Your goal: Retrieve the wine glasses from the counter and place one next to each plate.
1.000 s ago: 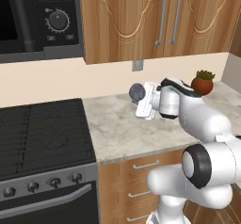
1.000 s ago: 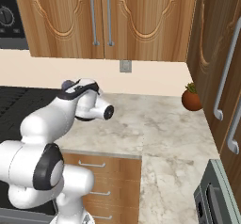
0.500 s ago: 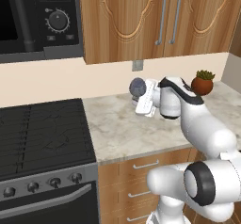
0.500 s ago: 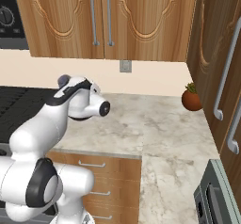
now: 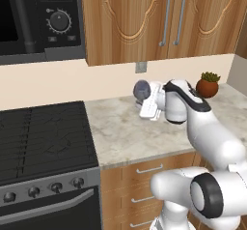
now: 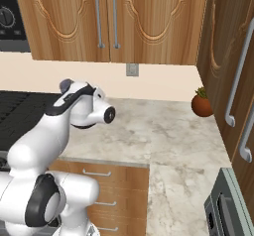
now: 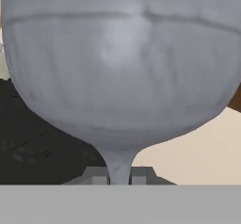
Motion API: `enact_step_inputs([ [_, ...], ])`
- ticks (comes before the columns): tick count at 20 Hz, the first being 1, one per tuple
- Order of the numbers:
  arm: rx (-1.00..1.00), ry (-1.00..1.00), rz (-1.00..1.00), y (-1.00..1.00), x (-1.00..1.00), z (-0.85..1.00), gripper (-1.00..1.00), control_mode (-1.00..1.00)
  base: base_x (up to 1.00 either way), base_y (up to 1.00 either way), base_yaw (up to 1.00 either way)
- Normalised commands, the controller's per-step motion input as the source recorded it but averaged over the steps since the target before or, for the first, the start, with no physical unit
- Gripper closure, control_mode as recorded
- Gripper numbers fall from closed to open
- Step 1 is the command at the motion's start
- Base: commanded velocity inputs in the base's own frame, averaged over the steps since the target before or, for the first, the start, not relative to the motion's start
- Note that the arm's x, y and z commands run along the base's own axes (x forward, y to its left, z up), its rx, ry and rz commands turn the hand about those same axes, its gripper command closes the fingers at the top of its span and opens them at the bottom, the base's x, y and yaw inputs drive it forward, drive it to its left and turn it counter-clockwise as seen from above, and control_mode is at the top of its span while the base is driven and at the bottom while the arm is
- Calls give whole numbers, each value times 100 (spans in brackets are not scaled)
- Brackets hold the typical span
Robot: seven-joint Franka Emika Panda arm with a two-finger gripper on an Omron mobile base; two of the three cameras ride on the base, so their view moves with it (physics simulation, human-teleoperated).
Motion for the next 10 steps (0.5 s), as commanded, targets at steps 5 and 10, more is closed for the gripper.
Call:
enact_step_inputs([
  [5,0,0,0,3,-18,0,100,-100,0,0,0],
  [10,0,3,3,16,-32,-3,100,-100,0,0,0],
])
